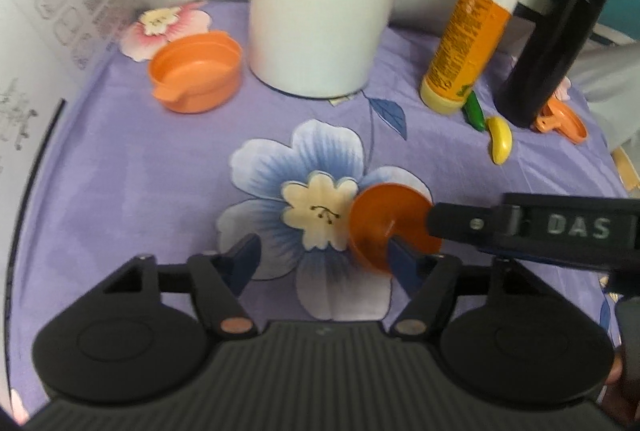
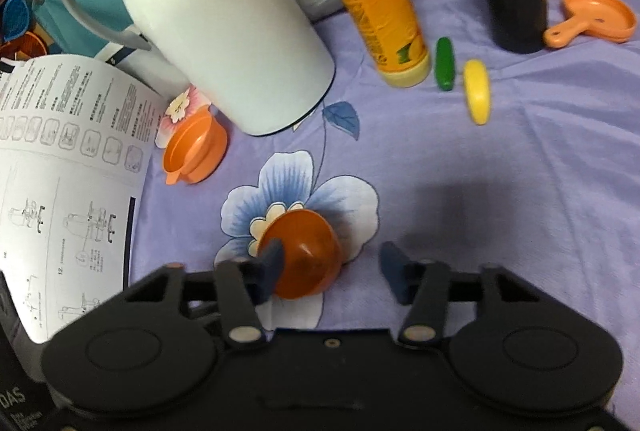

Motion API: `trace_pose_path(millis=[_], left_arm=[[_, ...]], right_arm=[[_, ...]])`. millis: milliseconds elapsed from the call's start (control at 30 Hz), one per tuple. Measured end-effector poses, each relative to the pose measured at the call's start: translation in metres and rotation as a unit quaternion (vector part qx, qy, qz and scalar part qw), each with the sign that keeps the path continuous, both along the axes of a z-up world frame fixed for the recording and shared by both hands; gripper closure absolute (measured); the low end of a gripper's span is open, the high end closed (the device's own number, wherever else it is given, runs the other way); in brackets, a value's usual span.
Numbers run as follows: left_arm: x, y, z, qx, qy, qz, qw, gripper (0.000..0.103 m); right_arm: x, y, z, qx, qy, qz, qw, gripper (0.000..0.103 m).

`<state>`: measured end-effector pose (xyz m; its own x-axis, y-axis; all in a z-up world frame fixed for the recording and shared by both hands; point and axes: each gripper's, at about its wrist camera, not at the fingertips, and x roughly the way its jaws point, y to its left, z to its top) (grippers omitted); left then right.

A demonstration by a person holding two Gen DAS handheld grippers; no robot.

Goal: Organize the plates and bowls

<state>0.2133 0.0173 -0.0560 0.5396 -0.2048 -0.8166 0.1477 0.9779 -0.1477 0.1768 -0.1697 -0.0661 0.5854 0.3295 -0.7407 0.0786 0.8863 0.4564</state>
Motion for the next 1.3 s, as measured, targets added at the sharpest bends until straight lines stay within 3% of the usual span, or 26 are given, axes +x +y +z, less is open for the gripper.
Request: trace_pose_path(millis=[67, 267, 833, 1300], left_arm=[[0.003, -0.005, -0.005, 0.003, 0.006, -0.01, 0.9999, 0.049], [0.008, -0.012, -0.017, -0.007, 0.025, -0.025, 0.9993, 0.083], [-0.009, -0.012, -0.004, -0.015, 0.03, -0.007, 0.9994, 0.083], [-0.064, -0.016, 0.03, -0.023, 0.019, -0.019, 0.9994, 0.083]], right_arm=[[0.005, 0.005, -0.004, -0.001, 0.0, 0.011, 1.0, 0.069], [0.013, 0.014, -0.013, -0.002, -0.001, 0.036, 0.999, 0.086], [-0.006, 0.01, -0.006, 0.011, 0.003, 0.033, 0.999, 0.086], [-0.062, -0.004, 0.024, 0.023, -0.018, 0.028, 0.999, 0.086]])
